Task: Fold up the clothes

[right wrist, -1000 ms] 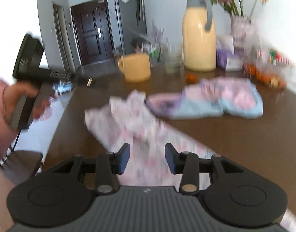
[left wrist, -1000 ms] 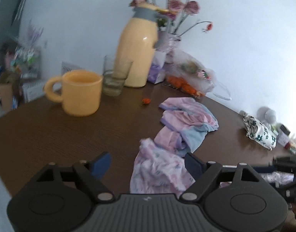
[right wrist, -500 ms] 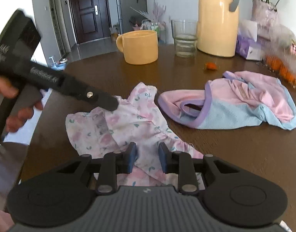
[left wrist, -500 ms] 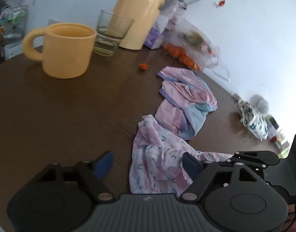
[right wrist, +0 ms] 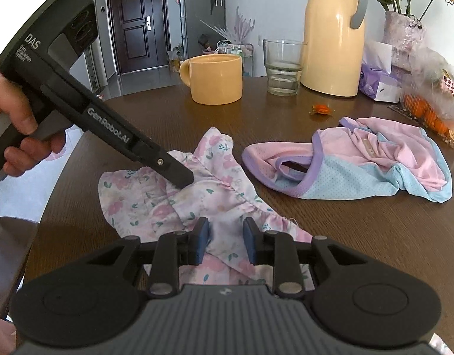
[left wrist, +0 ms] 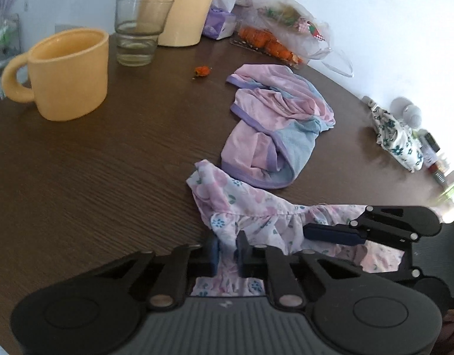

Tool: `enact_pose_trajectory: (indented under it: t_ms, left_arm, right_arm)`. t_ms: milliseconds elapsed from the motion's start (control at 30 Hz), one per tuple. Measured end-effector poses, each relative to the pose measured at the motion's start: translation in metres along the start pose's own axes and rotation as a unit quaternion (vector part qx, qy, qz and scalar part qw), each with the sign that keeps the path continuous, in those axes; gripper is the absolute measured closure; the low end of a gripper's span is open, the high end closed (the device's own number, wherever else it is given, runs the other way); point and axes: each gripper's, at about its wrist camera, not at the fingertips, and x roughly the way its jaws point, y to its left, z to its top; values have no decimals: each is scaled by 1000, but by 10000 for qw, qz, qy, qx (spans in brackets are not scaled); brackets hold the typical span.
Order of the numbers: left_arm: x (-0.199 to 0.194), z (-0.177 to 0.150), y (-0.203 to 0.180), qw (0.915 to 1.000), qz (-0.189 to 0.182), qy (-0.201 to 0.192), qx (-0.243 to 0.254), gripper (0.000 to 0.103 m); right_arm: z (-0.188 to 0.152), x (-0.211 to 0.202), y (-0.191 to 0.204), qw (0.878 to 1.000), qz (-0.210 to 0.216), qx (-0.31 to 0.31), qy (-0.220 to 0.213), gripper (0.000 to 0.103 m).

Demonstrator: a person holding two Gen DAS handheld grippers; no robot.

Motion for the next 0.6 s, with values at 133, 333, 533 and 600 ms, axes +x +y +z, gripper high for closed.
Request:
enact_pose_trajectory:
  t_ms: [133, 333, 533, 600]
  left_arm:
    - [-1, -1, -9, 9996, 168, -122, 176, 97]
    - [-4, -2, -23, 9970, 365, -321, 596, 97]
    - [-14, -2, -40, 9889, 551, -527, 1274, 98]
    - [-20, -2, -46, 9841, 617, -622, 1543, 98]
  right_arm:
    - [5, 1, 0, 9999, 8, -35, 146, 77]
    - [16, -1, 4, 9987, 106, -230, 438, 78]
    - [13, -33, -2, 9987, 60, -305, 398, 78]
    - [2, -45, -10, 9982, -55, -279, 524, 78]
